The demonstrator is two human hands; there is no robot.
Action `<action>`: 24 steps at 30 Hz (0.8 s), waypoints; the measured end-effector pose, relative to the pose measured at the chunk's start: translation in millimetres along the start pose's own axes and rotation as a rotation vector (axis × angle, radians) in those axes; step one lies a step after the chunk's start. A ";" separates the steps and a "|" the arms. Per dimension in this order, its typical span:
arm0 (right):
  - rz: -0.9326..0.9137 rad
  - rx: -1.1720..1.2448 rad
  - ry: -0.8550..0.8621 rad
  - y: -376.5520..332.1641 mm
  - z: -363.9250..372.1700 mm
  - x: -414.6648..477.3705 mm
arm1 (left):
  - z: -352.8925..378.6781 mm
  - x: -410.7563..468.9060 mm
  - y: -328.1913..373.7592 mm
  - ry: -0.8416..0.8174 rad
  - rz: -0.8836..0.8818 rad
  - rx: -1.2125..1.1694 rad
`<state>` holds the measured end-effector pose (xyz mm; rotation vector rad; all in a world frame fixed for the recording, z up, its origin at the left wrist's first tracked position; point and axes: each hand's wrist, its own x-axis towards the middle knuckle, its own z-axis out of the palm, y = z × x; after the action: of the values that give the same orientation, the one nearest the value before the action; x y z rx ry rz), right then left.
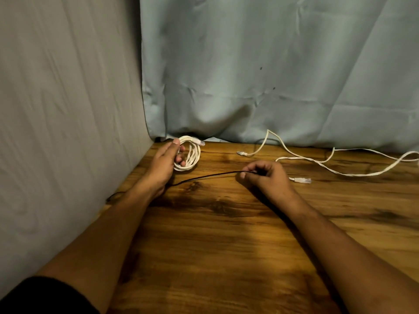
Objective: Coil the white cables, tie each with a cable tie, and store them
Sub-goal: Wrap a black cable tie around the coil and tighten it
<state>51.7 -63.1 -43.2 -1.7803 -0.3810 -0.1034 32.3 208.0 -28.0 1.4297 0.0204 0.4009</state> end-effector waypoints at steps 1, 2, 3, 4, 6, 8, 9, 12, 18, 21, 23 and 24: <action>0.004 0.077 0.006 -3.3 -1.2 -2.0 | 2.8 -1.6 -1.4 -0.013 -0.002 -0.008; 0.011 0.139 0.015 -6.8 -3.5 -3.9 | 6.6 -3.9 -2.2 -0.029 -0.006 -0.020; 0.020 0.196 0.018 -9.7 -5.6 -5.7 | 11.3 -6.8 -3.0 -0.044 -0.018 -0.033; 0.034 0.258 0.021 -11.7 -8.0 -7.7 | 17.1 -10.7 -3.1 -0.059 -0.033 -0.053; 0.056 0.405 0.035 -13.8 -12.4 -10.3 | 29.5 -18.9 -3.1 -0.094 -0.061 -0.068; 0.082 0.531 0.063 -13.1 -19.7 -12.5 | 44.0 -26.9 -3.1 -0.142 -0.078 -0.033; 0.100 0.574 0.079 -12.2 -25.0 -13.6 | 51.8 -30.0 -4.0 -0.167 -0.082 -0.017; 0.127 0.637 0.114 -8.1 -45.3 -19.5 | 73.3 -36.4 -6.2 -0.241 -0.077 0.007; 0.116 0.670 0.151 0.4 -76.2 -33.3 | 88.0 -34.4 -11.8 -0.264 -0.097 0.025; 0.106 0.715 0.187 1.8 -80.7 -31.6 | 75.6 -29.7 -10.8 -0.230 -0.112 0.049; 0.105 0.741 0.205 2.5 -83.2 -29.1 | 66.1 -28.0 -10.4 -0.217 -0.104 0.038; 0.105 0.749 0.215 2.5 -83.8 -28.3 | 62.2 -27.8 -9.8 -0.215 -0.097 0.033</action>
<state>37.0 -149.7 -32.6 -1.0323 -0.1372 -0.0643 24.5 139.8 -34.2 1.4922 -0.0774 0.1668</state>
